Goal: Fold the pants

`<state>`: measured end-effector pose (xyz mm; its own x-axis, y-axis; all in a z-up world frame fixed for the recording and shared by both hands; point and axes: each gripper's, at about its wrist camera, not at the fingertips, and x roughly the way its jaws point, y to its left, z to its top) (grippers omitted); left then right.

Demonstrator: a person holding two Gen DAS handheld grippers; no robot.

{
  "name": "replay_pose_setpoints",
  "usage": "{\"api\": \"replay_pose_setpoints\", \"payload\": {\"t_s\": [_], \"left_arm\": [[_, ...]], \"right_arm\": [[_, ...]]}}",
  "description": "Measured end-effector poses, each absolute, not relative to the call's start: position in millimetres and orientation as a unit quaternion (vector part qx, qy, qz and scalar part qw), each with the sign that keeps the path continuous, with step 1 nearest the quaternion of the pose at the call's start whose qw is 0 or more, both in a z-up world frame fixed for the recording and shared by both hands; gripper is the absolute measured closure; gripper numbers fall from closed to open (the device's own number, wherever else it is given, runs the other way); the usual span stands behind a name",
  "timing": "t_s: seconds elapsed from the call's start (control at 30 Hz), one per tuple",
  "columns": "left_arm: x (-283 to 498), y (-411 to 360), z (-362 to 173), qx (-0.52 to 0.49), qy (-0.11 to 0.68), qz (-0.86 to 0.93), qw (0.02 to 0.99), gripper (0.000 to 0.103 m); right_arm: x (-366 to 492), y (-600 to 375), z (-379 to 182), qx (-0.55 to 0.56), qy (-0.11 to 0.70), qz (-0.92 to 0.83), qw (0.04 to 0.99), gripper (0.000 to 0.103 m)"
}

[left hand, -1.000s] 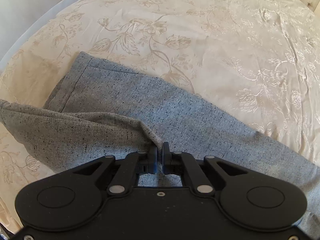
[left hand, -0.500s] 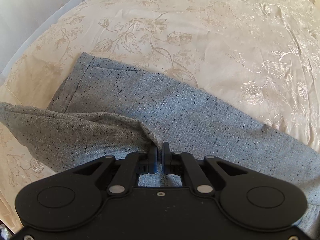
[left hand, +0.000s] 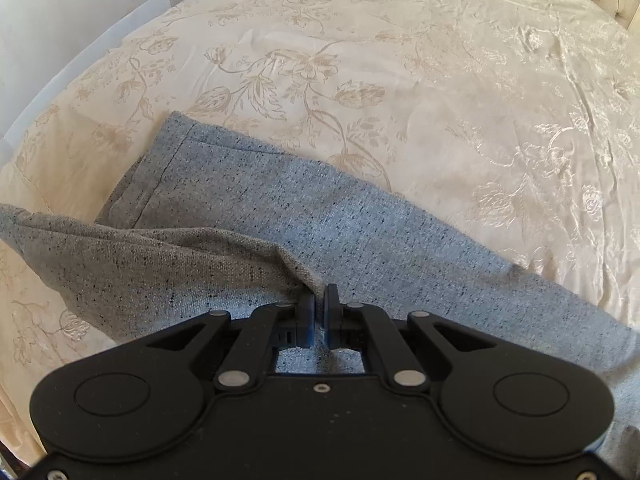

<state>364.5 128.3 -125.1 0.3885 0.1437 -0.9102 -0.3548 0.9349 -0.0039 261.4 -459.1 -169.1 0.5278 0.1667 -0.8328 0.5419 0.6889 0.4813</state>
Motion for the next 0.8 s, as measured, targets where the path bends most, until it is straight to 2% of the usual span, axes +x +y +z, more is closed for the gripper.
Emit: {"api": "replay_pose_setpoints", "payload": {"t_s": [0.43,0.77,0.8], "left_arm": [[393.5,126.2,-102.3,-0.128,0.503,0.139,0.844,0.098],[440.2,99.8,-148.9,-0.095,0.528,0.145,0.831,0.098],[443.3,98.0,-156.1,-0.087,0.533,0.149,0.828,0.098]], "right_arm": [[299.7,-493.2,-158.9,0.402,0.421,-0.163,0.797,0.1],[377.5,-518.6,-204.8,0.411,0.436,-0.196,0.776,0.1],[386.9,-521.3,-210.2,0.406,0.439,-0.201,0.776,0.097]]}}
